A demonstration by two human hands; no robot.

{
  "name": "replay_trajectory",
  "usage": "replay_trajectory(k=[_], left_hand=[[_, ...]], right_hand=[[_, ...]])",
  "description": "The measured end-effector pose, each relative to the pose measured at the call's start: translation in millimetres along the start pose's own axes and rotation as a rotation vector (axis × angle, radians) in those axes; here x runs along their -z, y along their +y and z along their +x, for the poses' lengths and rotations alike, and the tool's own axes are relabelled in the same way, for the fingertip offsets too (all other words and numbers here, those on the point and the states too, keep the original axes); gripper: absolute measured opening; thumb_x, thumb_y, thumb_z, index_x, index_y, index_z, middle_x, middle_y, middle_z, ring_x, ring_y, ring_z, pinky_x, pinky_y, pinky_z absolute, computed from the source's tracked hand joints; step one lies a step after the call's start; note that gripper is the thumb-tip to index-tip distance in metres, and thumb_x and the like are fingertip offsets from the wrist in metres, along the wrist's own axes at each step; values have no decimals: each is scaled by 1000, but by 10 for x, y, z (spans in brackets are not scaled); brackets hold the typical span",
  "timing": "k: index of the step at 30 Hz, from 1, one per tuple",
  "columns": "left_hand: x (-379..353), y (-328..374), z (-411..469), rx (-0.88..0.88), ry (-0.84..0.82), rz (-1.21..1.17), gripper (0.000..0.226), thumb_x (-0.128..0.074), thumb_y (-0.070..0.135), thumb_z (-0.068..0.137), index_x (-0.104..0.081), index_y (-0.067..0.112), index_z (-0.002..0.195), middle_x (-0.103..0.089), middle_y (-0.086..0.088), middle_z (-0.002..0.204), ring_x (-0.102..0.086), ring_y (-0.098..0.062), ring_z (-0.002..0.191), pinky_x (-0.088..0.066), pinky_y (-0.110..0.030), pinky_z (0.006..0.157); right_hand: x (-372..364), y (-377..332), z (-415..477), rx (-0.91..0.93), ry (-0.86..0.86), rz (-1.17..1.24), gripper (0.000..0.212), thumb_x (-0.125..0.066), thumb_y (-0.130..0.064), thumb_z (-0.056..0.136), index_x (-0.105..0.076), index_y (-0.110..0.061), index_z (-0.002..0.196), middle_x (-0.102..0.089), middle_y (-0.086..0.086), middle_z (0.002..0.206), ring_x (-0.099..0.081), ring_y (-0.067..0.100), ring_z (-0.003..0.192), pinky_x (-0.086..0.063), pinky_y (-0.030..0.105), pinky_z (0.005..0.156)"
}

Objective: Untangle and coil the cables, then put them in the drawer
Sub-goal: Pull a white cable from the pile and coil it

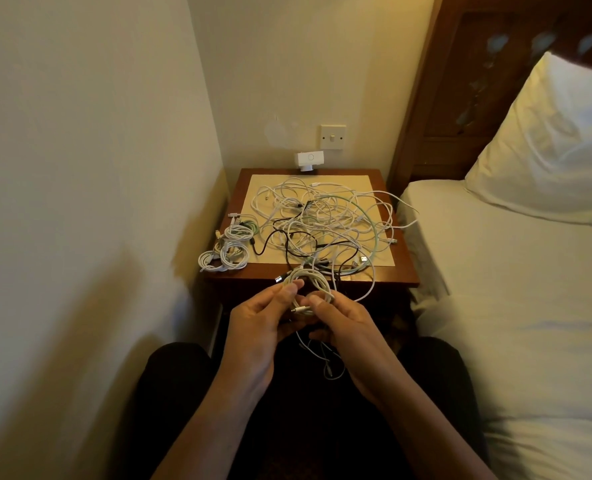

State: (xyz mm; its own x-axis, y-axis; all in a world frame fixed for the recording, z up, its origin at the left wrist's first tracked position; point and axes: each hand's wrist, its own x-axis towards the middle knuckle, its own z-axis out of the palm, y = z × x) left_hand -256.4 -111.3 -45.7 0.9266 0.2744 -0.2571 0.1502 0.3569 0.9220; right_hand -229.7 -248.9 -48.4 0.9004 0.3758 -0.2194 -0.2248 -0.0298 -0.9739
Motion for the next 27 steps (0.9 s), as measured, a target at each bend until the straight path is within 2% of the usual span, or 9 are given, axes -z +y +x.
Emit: replay_trajectory(k=[3, 6, 9, 12, 17, 20, 23, 25, 27], left_hand=[[30, 11, 17, 52, -14, -22, 23, -60, 20, 100, -76, 11, 113, -78, -7, 106, -75, -17, 97, -59, -32, 80], [56, -33, 39, 128, -12, -85, 25, -60, 22, 99, -76, 9, 114, -76, -14, 111, -72, -27, 107, -56, -40, 90], [71, -98, 49, 155, 8, -145, 27, -60, 22, 99, -75, 9, 117, -75, -14, 116, -69, -27, 109, -55, -36, 85], [69, -125, 38, 133, 27, -158, 26, -61, 21, 99, -75, 9, 117, -75, -12, 117, -69, -23, 107, -55, -33, 82], [57, -135, 17, 86, 11, -120, 26, -62, 23, 97, -78, 12, 114, -76, -13, 109, -71, -21, 104, -55, -38, 92], [32, -125, 2, 58, -48, -87, 28, -61, 25, 97, -77, 12, 116, -76, -11, 111, -71, -19, 105, -55, -38, 95], [32, -71, 12, 55, -145, -43, 34, -61, 28, 94, -75, 10, 119, -76, -10, 113, -71, -20, 108, -55, -36, 95], [64, -32, 36, 53, -175, -6, 35, -60, 28, 93, -75, 6, 116, -76, -11, 110, -72, -21, 104, -54, -37, 93], [102, -14, 66, 42, -170, 11, 33, -59, 27, 95, -75, 3, 111, -77, -10, 100, -72, -20, 95, -54, -36, 88]], right_hand=[[28, 24, 9, -21, -36, 22, 21, -55, -33, 104, -74, -25, 108, -73, -4, 100, -65, 13, 96, -51, 30, 83], [35, 68, 18, -24, -7, 41, 21, -56, -23, 104, -77, -23, 104, -72, -3, 92, -63, 10, 84, -52, 27, 77], [16, 95, 26, 10, 68, 47, 16, -62, -16, 101, -74, -22, 110, -76, -1, 96, -69, 11, 84, -57, 25, 76], [22, 138, 37, 53, 196, 57, 28, -73, -18, 94, -65, -21, 121, -77, 3, 100, -76, 16, 89, -61, 30, 80], [52, 176, 11, 103, 317, -10, 14, -66, -25, 99, -74, -22, 109, -78, -2, 94, -74, 12, 86, -62, 29, 77], [50, 172, 12, 73, 298, -25, 19, -60, -29, 102, -77, -28, 110, -77, -7, 92, -68, 4, 77, -57, 24, 71], [44, 162, 20, 1, 193, -67, 22, -56, -33, 104, -78, -35, 104, -73, -9, 77, -60, 1, 66, -52, 23, 68], [67, 151, 10, -44, 145, -60, 24, -56, -34, 104, -80, -30, 102, -68, -7, 71, -59, 7, 68, -52, 25, 68], [113, 135, 4, -34, 150, -50, 22, -57, -31, 104, -78, -27, 109, -73, -3, 81, -65, 12, 75, -57, 25, 73]])
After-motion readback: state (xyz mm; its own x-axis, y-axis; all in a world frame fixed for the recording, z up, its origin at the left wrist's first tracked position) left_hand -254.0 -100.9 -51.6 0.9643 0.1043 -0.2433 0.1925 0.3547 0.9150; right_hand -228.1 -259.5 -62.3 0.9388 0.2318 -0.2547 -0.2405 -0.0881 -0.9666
